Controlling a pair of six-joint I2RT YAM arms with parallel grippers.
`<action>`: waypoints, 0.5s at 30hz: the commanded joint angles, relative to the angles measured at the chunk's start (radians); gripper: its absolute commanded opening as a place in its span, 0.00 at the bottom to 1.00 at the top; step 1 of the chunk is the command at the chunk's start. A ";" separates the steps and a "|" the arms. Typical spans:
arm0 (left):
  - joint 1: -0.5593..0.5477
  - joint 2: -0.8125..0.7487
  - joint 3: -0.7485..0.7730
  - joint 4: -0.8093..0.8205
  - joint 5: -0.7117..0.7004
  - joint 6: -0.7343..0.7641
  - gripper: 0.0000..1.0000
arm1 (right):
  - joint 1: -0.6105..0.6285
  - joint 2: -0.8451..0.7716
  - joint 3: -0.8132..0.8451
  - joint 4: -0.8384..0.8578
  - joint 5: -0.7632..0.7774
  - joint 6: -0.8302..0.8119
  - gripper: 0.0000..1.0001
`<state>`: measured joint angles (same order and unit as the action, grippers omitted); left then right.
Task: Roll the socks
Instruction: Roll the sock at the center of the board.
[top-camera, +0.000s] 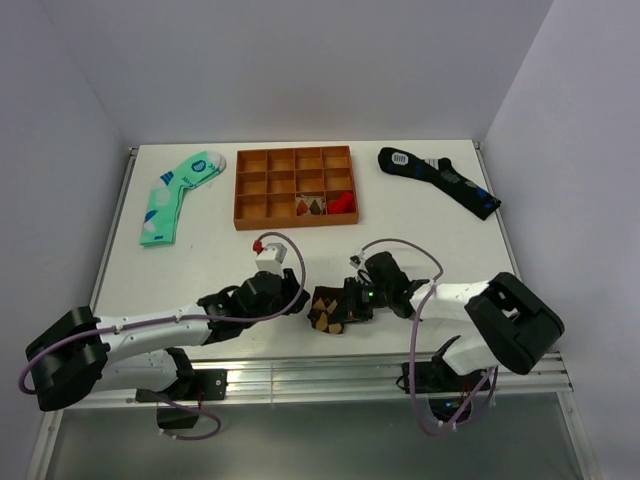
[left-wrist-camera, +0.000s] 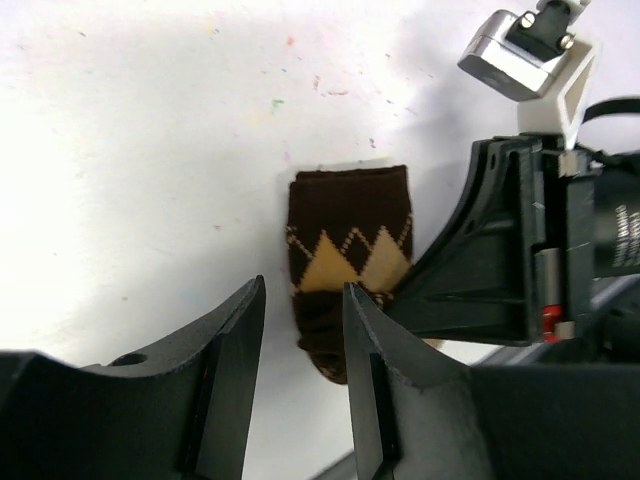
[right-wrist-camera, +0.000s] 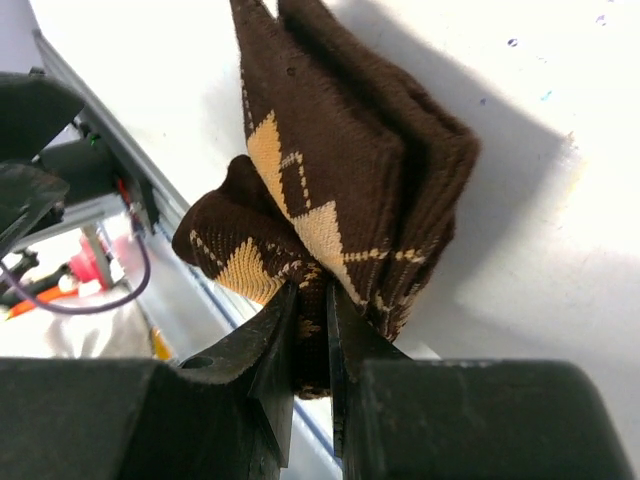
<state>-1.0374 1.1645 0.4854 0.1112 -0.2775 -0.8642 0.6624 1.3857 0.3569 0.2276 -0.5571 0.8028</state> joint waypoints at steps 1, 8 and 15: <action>-0.038 -0.005 -0.037 0.131 -0.120 0.068 0.43 | -0.050 0.059 0.016 -0.165 -0.082 -0.088 0.18; -0.142 0.038 -0.116 0.387 -0.230 0.139 0.44 | -0.112 0.144 0.074 -0.237 -0.182 -0.148 0.18; -0.182 0.069 -0.176 0.565 -0.172 0.221 0.46 | -0.130 0.164 0.158 -0.385 -0.173 -0.191 0.17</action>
<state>-1.2053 1.2247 0.3210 0.5148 -0.4496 -0.7086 0.5438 1.5208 0.4850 0.0109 -0.7780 0.6735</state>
